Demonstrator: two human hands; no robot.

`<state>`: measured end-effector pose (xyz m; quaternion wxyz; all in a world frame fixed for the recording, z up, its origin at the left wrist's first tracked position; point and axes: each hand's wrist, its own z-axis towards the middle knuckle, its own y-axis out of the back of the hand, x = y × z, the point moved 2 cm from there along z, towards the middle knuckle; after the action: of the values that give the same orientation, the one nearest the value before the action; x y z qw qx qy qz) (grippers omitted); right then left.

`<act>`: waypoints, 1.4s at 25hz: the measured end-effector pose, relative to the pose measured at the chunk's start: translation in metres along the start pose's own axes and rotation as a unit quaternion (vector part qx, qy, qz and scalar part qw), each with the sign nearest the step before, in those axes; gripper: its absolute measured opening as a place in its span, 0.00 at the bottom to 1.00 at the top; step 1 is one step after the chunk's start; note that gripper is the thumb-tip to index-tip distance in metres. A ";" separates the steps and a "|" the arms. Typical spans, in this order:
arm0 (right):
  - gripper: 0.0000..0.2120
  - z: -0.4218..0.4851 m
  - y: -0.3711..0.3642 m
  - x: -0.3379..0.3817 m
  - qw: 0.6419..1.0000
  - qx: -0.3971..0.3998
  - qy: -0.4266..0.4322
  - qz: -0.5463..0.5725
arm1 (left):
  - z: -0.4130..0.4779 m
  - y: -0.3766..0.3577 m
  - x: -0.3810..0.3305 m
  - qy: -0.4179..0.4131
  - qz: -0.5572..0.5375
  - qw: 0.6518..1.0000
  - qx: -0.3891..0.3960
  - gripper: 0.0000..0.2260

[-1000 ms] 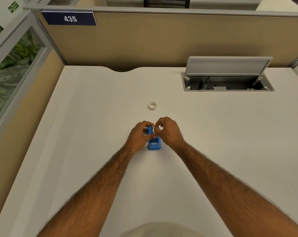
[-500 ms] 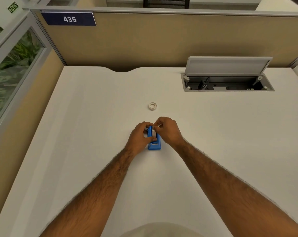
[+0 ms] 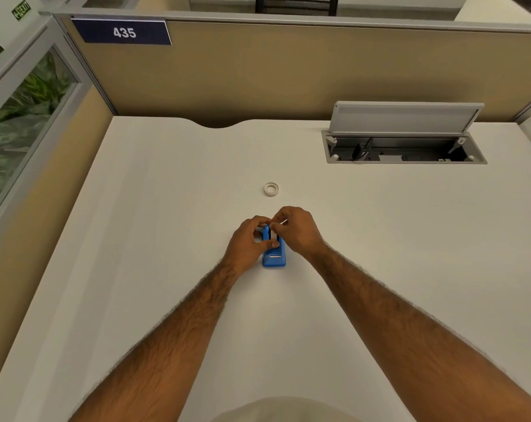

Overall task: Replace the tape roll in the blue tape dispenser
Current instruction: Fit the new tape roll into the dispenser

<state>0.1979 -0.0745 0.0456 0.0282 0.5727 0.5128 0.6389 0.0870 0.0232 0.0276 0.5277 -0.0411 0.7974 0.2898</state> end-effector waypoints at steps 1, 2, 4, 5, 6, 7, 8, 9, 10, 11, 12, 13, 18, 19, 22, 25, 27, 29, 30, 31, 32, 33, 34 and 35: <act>0.04 0.001 0.000 0.001 1.000 -0.002 -0.003 0.000 | 0.000 0.000 0.001 0.001 0.003 1.000 -0.001 0.23; 0.04 0.003 0.000 0.001 1.000 -0.005 -0.007 0.000 | 0.000 -0.001 0.001 0.002 0.005 1.000 -0.002 0.23; 0.05 0.004 -0.001 0.003 1.000 -0.010 -0.013 0.002 | 0.000 -0.003 0.001 0.003 0.009 1.000 -0.004 0.23; 0.05 0.004 -0.001 0.003 1.000 -0.009 -0.014 0.003 | -0.001 -0.003 0.001 0.004 0.012 1.000 -0.004 0.23; 0.05 0.003 0.000 0.003 1.000 -0.007 -0.013 0.003 | 0.000 -0.004 0.001 0.003 0.016 1.000 -0.003 0.24; 0.05 0.002 0.000 0.002 1.000 -0.005 -0.013 0.002 | 0.000 -0.003 0.002 0.001 0.017 1.000 -0.001 0.24; 0.04 0.000 0.000 0.000 1.000 -0.003 -0.014 0.005 | 0.000 -0.003 0.003 -0.001 0.015 1.000 0.003 0.24; 0.03 -0.001 0.000 -0.002 1.000 -0.002 -0.016 0.009 | 0.000 -0.002 0.004 -0.003 0.012 1.000 0.006 0.24; 0.02 -0.003 0.000 -0.004 1.000 -0.001 -0.016 0.011 | 0.000 -0.002 0.004 -0.003 0.007 1.000 0.006 0.23; 0.02 -0.004 0.000 -0.005 1.000 -0.001 -0.015 0.009 | 0.001 -0.002 0.004 -0.002 0.006 1.000 0.006 0.22; 0.03 -0.005 0.000 -0.006 1.000 -0.001 -0.014 0.007 | 0.002 -0.003 0.004 0.001 0.007 1.000 0.004 0.22; 0.03 -0.005 0.000 -0.006 1.000 -0.002 -0.014 0.006 | 0.002 -0.003 0.003 0.004 0.008 1.000 0.002 0.22; 0.04 -0.001 0.003 -0.003 1.000 0.001 -0.004 -0.001 | 0.003 -0.002 0.000 0.012 0.008 1.000 0.008 0.23; 0.04 0.000 0.004 -0.003 1.000 0.003 -0.002 -0.004 | 0.003 -0.002 0.000 0.014 0.009 1.000 0.009 0.23; 0.06 0.003 0.005 0.000 1.000 0.004 -0.009 -0.005 | 0.003 -0.002 0.000 0.013 0.014 1.000 0.006 0.23; 0.06 0.004 0.005 0.000 1.000 -0.001 -0.012 -0.006 | 0.003 -0.003 0.001 0.016 0.019 1.000 0.003 0.24; 0.07 0.004 0.004 0.002 1.000 -0.004 -0.003 -0.024 | 0.004 -0.003 0.001 0.017 0.023 1.000 0.002 0.24; 0.08 0.004 0.003 0.003 0.999 -0.005 0.003 -0.037 | 0.004 -0.003 0.001 0.019 0.027 0.999 0.003 0.24; 0.08 0.004 0.004 0.003 0.999 -0.003 0.004 -0.038 | 0.004 -0.003 0.001 0.020 0.028 0.999 0.003 0.24; 0.08 0.005 0.005 0.002 0.999 0.001 0.004 -0.036 | 0.004 -0.004 0.001 0.022 0.029 0.999 0.003 0.25; 0.08 0.005 0.006 0.001 1.000 0.009 0.004 -0.030 | 0.004 -0.004 0.001 0.025 0.030 0.999 0.004 0.25; 0.08 0.006 0.008 0.000 1.000 0.019 0.004 -0.022 | 0.004 -0.004 0.001 0.026 0.031 0.999 0.003 0.25; 0.07 0.006 0.009 -0.002 0.999 0.030 0.006 -0.017 | 0.004 -0.004 0.001 0.024 0.031 0.999 0.002 0.25; 0.07 0.005 0.010 -0.003 0.999 0.039 0.009 -0.015 | 0.004 -0.004 0.001 0.021 0.031 0.999 0.001 0.24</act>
<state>0.2085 -0.0776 0.0498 0.0107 0.5595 0.5467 0.6229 0.0916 0.0223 0.0242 0.5019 -0.0219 0.8094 0.3042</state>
